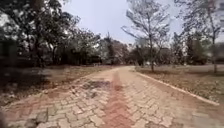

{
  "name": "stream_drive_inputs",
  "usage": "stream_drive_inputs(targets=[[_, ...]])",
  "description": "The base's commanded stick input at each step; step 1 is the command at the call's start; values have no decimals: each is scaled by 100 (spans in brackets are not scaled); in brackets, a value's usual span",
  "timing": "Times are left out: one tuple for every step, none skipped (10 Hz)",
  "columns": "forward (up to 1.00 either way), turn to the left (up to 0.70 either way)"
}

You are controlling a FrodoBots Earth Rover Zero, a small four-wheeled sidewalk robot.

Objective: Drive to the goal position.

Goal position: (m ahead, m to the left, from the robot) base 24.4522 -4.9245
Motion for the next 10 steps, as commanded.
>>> stream_drive_inputs(targets=[[70,0],[70,0],[70,0],[70,0],[70,0],[70,0],[70,0],[70,0],[70,0],[70,0]])
